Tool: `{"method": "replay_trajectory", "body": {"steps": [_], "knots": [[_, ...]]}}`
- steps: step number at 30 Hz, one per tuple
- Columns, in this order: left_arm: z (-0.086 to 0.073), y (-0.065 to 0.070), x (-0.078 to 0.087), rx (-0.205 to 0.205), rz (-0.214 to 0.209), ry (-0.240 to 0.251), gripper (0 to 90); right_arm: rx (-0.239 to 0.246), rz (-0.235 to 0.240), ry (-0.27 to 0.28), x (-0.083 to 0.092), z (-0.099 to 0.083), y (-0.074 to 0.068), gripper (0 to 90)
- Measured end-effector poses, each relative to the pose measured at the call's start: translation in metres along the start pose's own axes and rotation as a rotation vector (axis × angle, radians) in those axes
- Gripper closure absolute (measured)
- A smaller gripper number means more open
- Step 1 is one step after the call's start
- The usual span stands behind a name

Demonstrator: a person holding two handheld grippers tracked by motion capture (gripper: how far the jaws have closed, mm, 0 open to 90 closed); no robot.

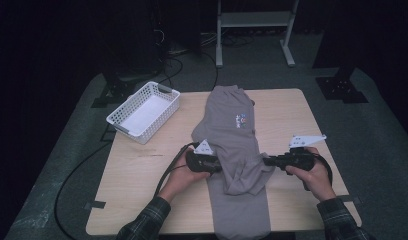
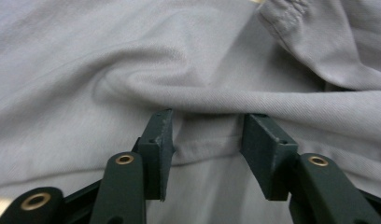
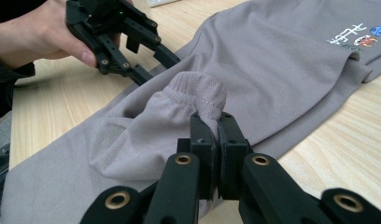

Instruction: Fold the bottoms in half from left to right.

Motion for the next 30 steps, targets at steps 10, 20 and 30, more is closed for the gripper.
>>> {"method": "replay_trajectory", "body": {"steps": [10, 20, 30], "knots": [[0.001, 0.002, 0.004, 0.025, -0.02, 0.012, 88.1, 0.007, 0.002, -0.003, -0.001, 0.0, -0.002, 86.6], [-0.006, -0.011, 0.035, 0.042, -0.009, -0.008, 89.1, 0.01, 0.009, -0.001, -0.001, 0.001, -0.004, 86.6], [-0.009, -0.014, 0.045, 0.111, -0.028, 0.035, 63.0, 0.04, 0.071, 0.011, -0.004, 0.007, -0.022, 86.6]]}}
Point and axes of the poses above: each handheld gripper's, and its own axes: x roughly backward along the jaws, z roughly out of its top, y roughly to its right, the point moved 5 cm from there along -x, roughly forward along the jaws, and after that the axes turned 4 degrees about x, right-handed, at the moved point
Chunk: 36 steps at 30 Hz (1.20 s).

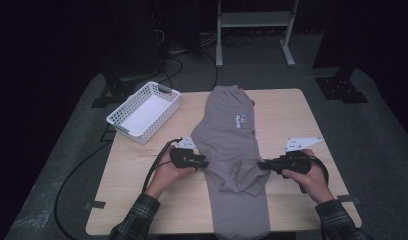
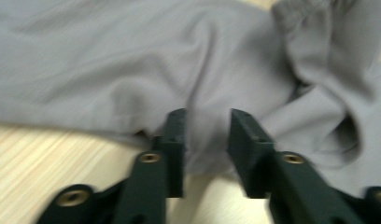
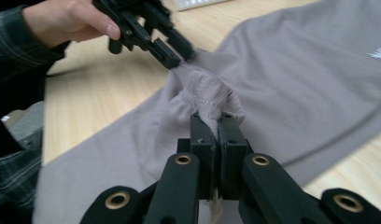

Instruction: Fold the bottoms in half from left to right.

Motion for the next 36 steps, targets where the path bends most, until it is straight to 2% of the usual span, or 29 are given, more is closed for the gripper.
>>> {"method": "replay_trajectory", "body": {"steps": [2, 3, 4, 5, 7, 12, 15, 17, 18, 19, 21, 24, 25, 27, 29, 36], "knots": [[0.002, 0.01, -0.002, -0.007, -0.043, -0.003, 57.7, 0.01, 0.025, 0.005, -0.002, 0.001, -0.006, 86.5], [0.002, 0.01, -0.002, -0.007, -0.043, -0.003, 55.1, 0.012, 0.041, 0.008, -0.004, 0.002, -0.009, 86.6], [0.001, 0.022, -0.003, -0.033, -0.082, -0.013, 53.4, 0.013, 0.057, 0.007, -0.006, 0.002, -0.014, 86.6], [0.001, 0.028, -0.004, -0.047, -0.096, -0.022, 52.9, 0.018, 0.069, 0.006, -0.007, 0.001, -0.017, 86.6], [-0.001, 0.036, -0.006, -0.076, -0.092, -0.044, 52.4, 0.031, 0.1, -0.013, -0.013, -0.001, -0.026, 86.6], [-0.01, 0.059, -0.007, -0.105, -0.133, -0.071, 52.8, 0.085, 0.196, -0.107, -0.028, -0.014, -0.05, 86.6], [-0.02, 0.073, -0.01, -0.135, -0.153, -0.12, 53.0, 0.111, 0.242, -0.174, -0.035, -0.026, -0.063, 86.6], [-0.027, 0.077, -0.015, -0.158, -0.145, -0.161, 52.8, 0.126, 0.256, -0.219, -0.039, -0.035, -0.068, 86.6], [-0.03, 0.078, -0.016, -0.17, -0.139, -0.158, 52.8, 0.128, 0.26, -0.241, -0.04, -0.039, -0.07, 86.6], [-0.029, 0.077, -0.016, -0.159, -0.141, -0.158, 53.3, 0.133, 0.266, -0.264, -0.041, -0.043, -0.072, 86.6], [-0.029, 0.074, -0.015, -0.165, -0.126, -0.162, 53.8, 0.142, 0.271, -0.293, -0.043, -0.048, -0.074, 86.6], [-0.029, 0.069, -0.015, -0.161, -0.097, -0.143, 55.3, 0.175, 0.234, -0.361, -0.049, -0.057, -0.073, 86.7], [-0.029, 0.066, -0.014, -0.171, -0.08, -0.144, 55.5, 0.166, 0.244, -0.355, -0.05, -0.057, -0.073, 86.8], [-0.028, 0.06, -0.014, -0.189, -0.034, -0.143, 56.1, 0.188, 0.22, -0.359, -0.051, -0.054, -0.071, 86.9], [-0.026, 0.054, -0.014, -0.196, -0.004, -0.142, 56.1, 0.187, 0.2, -0.35, -0.054, -0.052, -0.068, 86.9], [-0.014, 0.023, -0.021, -0.143, 0.083, -0.112, 55.8, 0.187, 0.107, -0.323, -0.064, -0.042, -0.046, 87.0]]}}
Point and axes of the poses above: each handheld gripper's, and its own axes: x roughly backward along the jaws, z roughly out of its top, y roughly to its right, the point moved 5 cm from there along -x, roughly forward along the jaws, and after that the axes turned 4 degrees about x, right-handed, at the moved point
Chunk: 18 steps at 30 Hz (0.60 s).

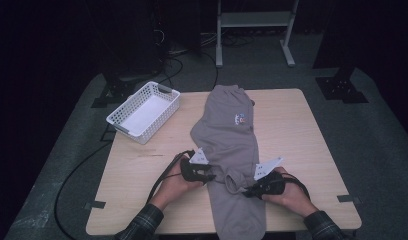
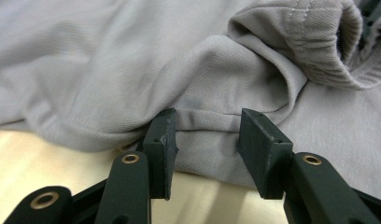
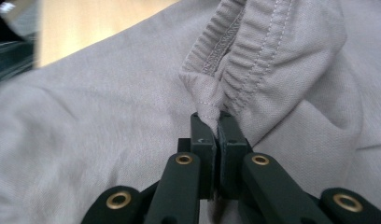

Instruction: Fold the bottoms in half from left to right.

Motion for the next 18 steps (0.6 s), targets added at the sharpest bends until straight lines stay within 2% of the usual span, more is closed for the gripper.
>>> {"method": "replay_trajectory", "body": {"steps": [3, 7, 11, 13, 16, 17, 18], "knots": [[0.004, -0.013, -0.004, 0.02, 0.03, 0.014, 55.0, 0.0, -0.046, 0.011, -0.004, 0.006, 0.012, 87.0], [0.006, -0.025, -0.007, 0.028, 0.067, 0.034, 53.7, -0.006, -0.065, 0.025, -0.008, 0.011, 0.024, 87.0], [0.007, -0.032, -0.007, 0.029, 0.099, 0.045, 53.2, -0.02, -0.109, 0.043, -0.012, 0.016, 0.037, 86.9], [0.006, -0.035, -0.005, 0.032, 0.131, 0.038, 53.0, -0.015, -0.132, 0.045, -0.014, 0.019, 0.043, 86.9], [0.008, -0.031, -0.001, 0.034, 0.111, 0.047, 52.5, -0.013, -0.157, 0.035, -0.017, 0.024, 0.047, 86.9], [0.012, -0.025, 0.005, 0.038, 0.077, 0.073, 52.3, -0.015, -0.156, 0.032, -0.017, 0.025, 0.046, 86.9], [0.013, -0.023, 0.007, 0.035, 0.065, 0.08, 52.0, -0.013, -0.153, 0.033, -0.016, 0.026, 0.045, 86.9]]}}
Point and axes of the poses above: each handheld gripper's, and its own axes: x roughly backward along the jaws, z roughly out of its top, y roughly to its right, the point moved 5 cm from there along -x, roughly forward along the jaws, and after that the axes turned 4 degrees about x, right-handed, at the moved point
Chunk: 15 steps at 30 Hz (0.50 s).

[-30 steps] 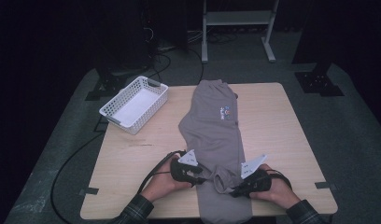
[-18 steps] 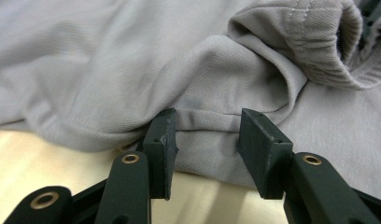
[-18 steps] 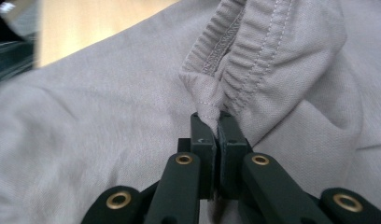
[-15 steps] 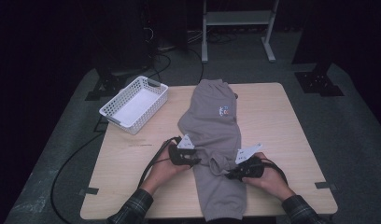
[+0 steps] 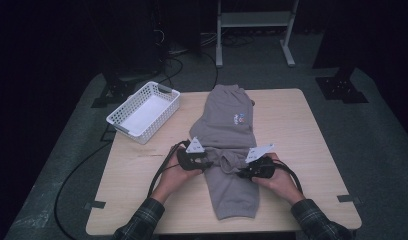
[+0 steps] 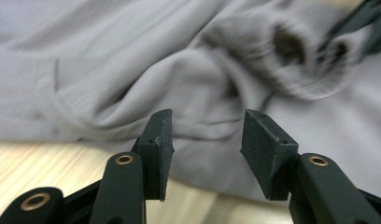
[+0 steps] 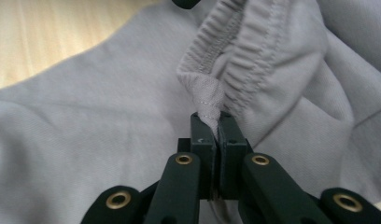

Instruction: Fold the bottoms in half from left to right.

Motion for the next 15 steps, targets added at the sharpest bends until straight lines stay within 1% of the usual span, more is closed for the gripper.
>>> {"method": "replay_trajectory", "body": {"steps": [1, 3, 5, 7, 11, 13, 15], "knots": [[0.001, 0.002, 0.002, -0.006, -0.009, 0.003, 51.5, -0.002, 0.01, 0.013, 0.002, 0.001, -0.002, 86.8], [0.003, 0.009, 0.007, -0.018, -0.042, 0.013, 49.5, -0.001, 0.026, 0.037, 0.008, 0.006, -0.006, 86.8], [0.006, 0.016, 0.01, -0.047, -0.06, 0.027, 48.1, 0.017, 0.044, 0.062, 0.016, 0.01, -0.011, 86.8], [0.008, 0.021, 0.012, -0.074, -0.062, 0.03, 46.9, 0.037, 0.067, 0.069, 0.023, 0.012, -0.017, 86.8], [0.012, 0.029, 0.012, -0.098, -0.084, 0.043, 44.1, 0.078, 0.117, 0.069, 0.036, 0.01, -0.028, 86.7], [0.015, 0.034, 0.013, -0.1, -0.112, 0.065, 43.1, 0.095, 0.145, 0.076, 0.042, 0.01, -0.032, 86.4], [0.018, 0.04, 0.014, -0.112, -0.152, 0.083, 41.7, 0.118, 0.167, 0.085, 0.049, 0.012, -0.035, 86.1]]}}
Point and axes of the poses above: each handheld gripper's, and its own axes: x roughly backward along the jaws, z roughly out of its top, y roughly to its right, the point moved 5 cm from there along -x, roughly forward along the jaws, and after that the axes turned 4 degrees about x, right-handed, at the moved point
